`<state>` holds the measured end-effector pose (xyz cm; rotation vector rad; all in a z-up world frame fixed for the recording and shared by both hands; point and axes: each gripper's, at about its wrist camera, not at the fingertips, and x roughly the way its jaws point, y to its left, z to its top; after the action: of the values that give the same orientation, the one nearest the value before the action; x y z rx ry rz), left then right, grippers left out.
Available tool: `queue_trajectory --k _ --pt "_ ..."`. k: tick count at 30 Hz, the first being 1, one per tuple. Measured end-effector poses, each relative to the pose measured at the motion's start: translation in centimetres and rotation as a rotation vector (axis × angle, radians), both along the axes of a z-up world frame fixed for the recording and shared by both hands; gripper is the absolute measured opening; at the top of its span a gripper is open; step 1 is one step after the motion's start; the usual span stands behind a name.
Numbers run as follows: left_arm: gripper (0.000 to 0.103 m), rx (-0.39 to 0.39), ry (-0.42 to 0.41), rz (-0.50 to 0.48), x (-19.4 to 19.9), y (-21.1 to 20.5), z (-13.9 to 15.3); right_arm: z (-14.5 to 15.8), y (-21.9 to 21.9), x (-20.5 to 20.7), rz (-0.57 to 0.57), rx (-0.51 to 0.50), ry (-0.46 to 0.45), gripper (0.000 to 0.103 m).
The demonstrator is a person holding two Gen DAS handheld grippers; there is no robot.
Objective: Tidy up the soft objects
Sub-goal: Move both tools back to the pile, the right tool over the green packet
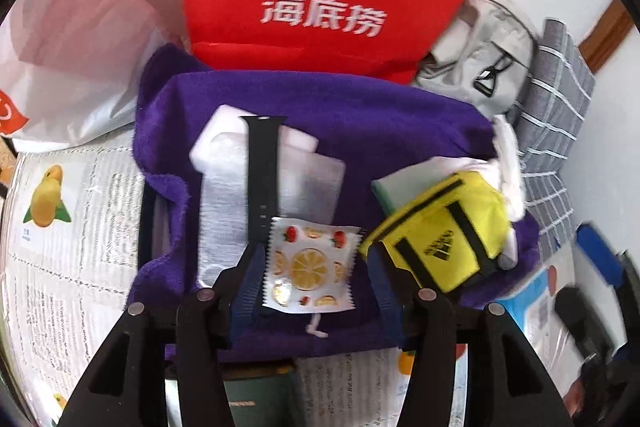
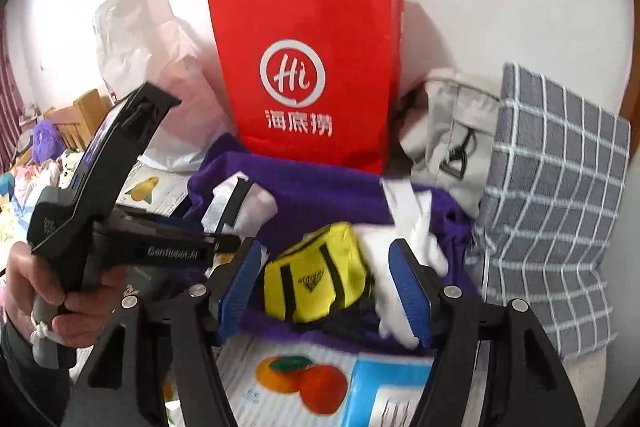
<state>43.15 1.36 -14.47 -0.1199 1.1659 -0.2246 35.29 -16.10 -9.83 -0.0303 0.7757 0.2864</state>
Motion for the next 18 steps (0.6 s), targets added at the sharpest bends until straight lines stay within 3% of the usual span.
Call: queue_trajectory --k 7,18 --pt "0.051 0.016 -0.095 -0.013 -1.9 -0.9 2.6 -0.8 -2.8 -5.1 -0.066 0.095 0.100 0.066" --pt "0.051 0.030 -0.184 -0.076 -7.1 -2.4 5.8 -3.6 -3.7 -15.3 -0.077 0.082 0.169 0.066"
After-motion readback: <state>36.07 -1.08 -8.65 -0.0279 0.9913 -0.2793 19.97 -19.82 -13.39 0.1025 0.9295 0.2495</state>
